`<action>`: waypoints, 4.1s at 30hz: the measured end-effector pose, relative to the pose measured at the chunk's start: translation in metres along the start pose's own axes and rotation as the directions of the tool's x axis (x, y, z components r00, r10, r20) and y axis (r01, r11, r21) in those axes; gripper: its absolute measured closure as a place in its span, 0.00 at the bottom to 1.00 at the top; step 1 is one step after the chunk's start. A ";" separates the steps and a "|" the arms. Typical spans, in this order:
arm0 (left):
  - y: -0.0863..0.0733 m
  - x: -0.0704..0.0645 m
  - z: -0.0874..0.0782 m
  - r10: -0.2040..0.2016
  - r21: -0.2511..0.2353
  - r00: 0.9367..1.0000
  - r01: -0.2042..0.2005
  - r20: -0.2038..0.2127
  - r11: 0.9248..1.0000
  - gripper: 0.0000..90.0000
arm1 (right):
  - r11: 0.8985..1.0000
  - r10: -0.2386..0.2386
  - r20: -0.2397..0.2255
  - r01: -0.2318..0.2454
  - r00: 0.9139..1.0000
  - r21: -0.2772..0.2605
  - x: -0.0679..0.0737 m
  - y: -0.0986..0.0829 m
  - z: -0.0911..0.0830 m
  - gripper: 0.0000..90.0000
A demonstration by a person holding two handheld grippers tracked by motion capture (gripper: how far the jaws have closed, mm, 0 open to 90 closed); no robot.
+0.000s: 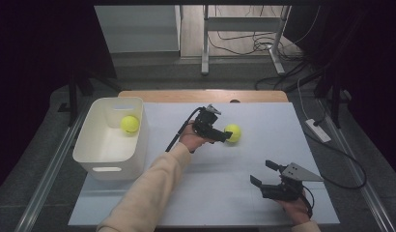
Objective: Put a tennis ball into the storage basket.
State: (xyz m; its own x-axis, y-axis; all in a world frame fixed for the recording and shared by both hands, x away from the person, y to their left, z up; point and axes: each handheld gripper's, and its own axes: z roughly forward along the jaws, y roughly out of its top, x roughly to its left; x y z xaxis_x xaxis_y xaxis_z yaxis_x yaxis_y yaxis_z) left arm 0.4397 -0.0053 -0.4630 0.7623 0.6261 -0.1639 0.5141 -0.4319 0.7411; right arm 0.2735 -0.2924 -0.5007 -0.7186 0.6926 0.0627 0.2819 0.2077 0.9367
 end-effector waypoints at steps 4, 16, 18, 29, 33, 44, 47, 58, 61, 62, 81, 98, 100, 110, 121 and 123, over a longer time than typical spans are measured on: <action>0.001 0.000 0.004 -0.003 0.003 1.000 0.003 0.001 1.000 0.09 | 1.000 0.000 0.001 0.000 1.000 -0.001 0.000 0.000 0.000 0.16; 0.003 -0.002 0.016 -0.010 0.008 1.000 0.010 0.000 1.000 0.09 | 1.000 -0.002 0.001 0.002 1.000 0.001 0.000 0.000 0.000 0.16; 0.003 -0.002 0.019 0.001 0.015 1.000 -0.001 -0.013 1.000 0.09 | 1.000 -0.001 0.000 0.001 1.000 -0.001 0.000 0.000 0.000 0.16; 0.007 0.001 0.035 -0.016 0.026 1.000 0.017 -0.011 1.000 0.09 | 1.000 -0.003 -0.002 0.003 1.000 0.000 0.000 0.000 0.000 0.16; 0.009 0.001 0.043 -0.031 0.035 0.999 0.031 -0.019 0.999 0.09 | 1.000 -0.005 0.001 0.005 1.000 0.001 0.000 -0.001 -0.001 0.16; 0.009 0.003 0.060 -0.039 0.056 0.999 0.040 -0.030 0.998 0.09 | 1.000 -0.001 0.001 0.001 1.000 -0.003 -0.001 -0.001 -0.002 0.16; 0.009 0.004 0.063 -0.045 0.058 0.998 0.047 -0.034 0.997 0.09 | 1.000 0.001 0.001 -0.001 1.000 -0.002 -0.001 -0.001 -0.003 0.16; 0.004 0.003 0.079 -0.065 0.093 0.998 0.067 -0.023 0.993 0.18 | 1.000 0.000 0.002 0.000 1.000 -0.005 -0.001 -0.002 -0.003 0.16; 0.004 0.001 0.080 -0.060 0.084 0.998 0.061 -0.015 0.995 0.29 | 1.000 0.000 0.004 0.000 1.000 -0.002 -0.002 -0.002 -0.003 0.16; 0.005 0.000 0.080 -0.056 0.087 0.998 0.057 -0.019 0.995 0.29 | 1.000 0.001 0.005 -0.001 1.000 -0.003 -0.002 -0.002 -0.004 0.16; 0.015 -0.003 0.048 -0.042 0.050 0.999 0.042 0.008 0.998 0.30 | 1.000 0.000 0.008 0.000 1.000 -0.006 -0.002 -0.002 -0.004 0.16; 0.016 -0.007 0.013 -0.045 -0.002 0.999 0.045 0.010 0.999 0.30 | 1.000 -0.013 0.011 0.013 1.000 -0.005 -0.001 -0.002 -0.003 0.16; 0.015 -0.007 0.010 -0.050 -0.008 0.999 0.050 0.012 0.999 0.30 | 1.000 -0.013 0.009 0.013 1.000 -0.002 -0.001 -0.001 -0.002 0.16; 0.011 -0.005 -0.002 -0.057 -0.024 0.998 0.057 0.004 0.998 0.30 | 1.000 -0.011 0.006 0.011 1.000 -0.001 -0.002 -0.001 -0.003 0.16; 0.012 -0.004 -0.021 -0.056 -0.055 0.998 0.055 -0.004 0.997 0.30 | 1.000 -0.011 0.015 0.011 1.000 -0.002 -0.001 -0.002 -0.004 0.16; 0.012 -0.004 -0.024 -0.054 -0.065 0.999 0.054 -0.004 0.996 0.30 | 1.000 -0.011 0.014 0.011 1.000 -0.002 -0.001 -0.002 -0.004 0.16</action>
State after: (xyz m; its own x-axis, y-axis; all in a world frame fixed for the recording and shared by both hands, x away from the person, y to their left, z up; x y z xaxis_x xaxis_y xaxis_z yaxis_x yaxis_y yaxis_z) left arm 0.4330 0.0024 -0.4380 0.7317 0.6513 -0.2009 0.5277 -0.3548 0.7718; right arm 0.2714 -0.2961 -0.5012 -0.7126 0.7000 0.0473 0.2727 0.2143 0.9379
